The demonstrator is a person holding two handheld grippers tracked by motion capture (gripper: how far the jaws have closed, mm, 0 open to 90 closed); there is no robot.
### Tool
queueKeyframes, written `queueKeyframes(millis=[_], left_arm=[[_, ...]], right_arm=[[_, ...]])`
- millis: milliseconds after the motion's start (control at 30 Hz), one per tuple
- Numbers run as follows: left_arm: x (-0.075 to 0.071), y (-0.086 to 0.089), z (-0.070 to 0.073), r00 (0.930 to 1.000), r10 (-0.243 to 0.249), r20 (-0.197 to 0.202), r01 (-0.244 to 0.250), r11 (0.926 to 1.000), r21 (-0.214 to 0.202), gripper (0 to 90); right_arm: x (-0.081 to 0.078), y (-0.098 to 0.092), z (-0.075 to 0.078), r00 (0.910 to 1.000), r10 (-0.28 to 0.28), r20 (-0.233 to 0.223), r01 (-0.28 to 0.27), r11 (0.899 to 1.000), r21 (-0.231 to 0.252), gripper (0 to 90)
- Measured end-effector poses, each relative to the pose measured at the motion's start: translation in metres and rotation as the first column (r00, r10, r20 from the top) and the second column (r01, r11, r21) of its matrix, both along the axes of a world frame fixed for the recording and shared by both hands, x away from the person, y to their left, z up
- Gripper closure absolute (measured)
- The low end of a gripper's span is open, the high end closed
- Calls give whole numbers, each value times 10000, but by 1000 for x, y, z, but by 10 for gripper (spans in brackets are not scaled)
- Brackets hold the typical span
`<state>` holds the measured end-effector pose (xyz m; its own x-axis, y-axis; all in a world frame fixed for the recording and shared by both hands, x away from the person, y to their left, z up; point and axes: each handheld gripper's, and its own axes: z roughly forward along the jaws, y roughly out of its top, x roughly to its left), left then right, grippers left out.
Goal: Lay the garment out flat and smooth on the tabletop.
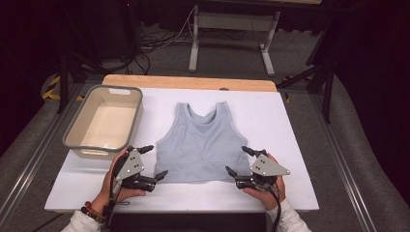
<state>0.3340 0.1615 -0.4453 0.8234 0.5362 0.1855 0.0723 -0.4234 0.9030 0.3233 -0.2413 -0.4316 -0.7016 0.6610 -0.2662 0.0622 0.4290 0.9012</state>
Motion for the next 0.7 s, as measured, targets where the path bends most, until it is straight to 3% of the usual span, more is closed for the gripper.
queueKeyframes(millis=[333, 700], left_arm=[[-7, 7, -1, 9999, 136, -88, -137, 9998, -114, 81], [-5, 9, -3, 9995, 228, -214, -232, 9996, -184, 68]], right_arm=[[-5, -5, -3, 9999, -106, -27, 106, 9999, 25, 179], [-1, -5, -3, 9998, -173, -68, 174, 9997, 146, 180]])
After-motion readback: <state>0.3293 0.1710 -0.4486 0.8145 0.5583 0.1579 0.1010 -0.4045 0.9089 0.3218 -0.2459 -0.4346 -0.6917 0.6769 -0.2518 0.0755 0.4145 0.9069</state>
